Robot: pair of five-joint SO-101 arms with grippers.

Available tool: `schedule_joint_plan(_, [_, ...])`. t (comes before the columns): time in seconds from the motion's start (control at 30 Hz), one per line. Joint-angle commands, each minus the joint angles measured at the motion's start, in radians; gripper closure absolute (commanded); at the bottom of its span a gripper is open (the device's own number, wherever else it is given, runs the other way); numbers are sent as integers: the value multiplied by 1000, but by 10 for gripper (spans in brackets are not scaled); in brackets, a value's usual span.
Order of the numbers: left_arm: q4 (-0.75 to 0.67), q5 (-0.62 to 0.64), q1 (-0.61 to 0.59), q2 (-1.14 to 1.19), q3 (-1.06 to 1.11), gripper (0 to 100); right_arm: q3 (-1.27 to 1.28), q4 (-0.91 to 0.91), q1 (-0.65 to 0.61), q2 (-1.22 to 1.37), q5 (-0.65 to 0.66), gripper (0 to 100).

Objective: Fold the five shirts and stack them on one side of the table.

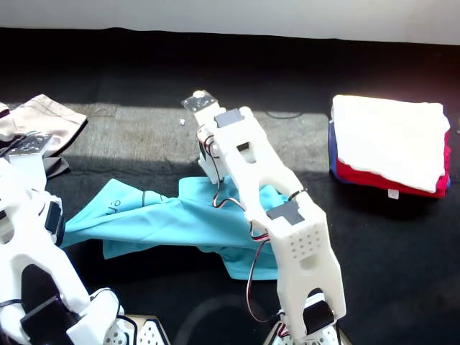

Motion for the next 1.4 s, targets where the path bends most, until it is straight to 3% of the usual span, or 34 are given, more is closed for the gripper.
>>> schedule_joint_plan(0.0, [-5,-9,-4,-18,-36,990,-39,10,18,4,-3,943])
schedule_joint_plan(0.03, [-5,-9,-4,-18,-36,990,-41,7,27,4,-3,995])
schedule_joint_plan(0.37, [2,-6,33,-16,-31,990,-398,70,163,12,-3,992])
schedule_joint_plan(0.63, [-5,-2,219,-16,65,990,-429,-10,191,125,-3,987])
schedule_joint_plan(0.87, [-5,-2,265,-16,88,990,-481,53,189,145,-9,782])
schedule_joint_plan(1.07, [-5,-2,263,-16,88,990,-624,240,153,143,-9,783])
schedule_joint_plan(1.37, [-6,-2,260,-18,84,990,-599,234,122,268,-3,783])
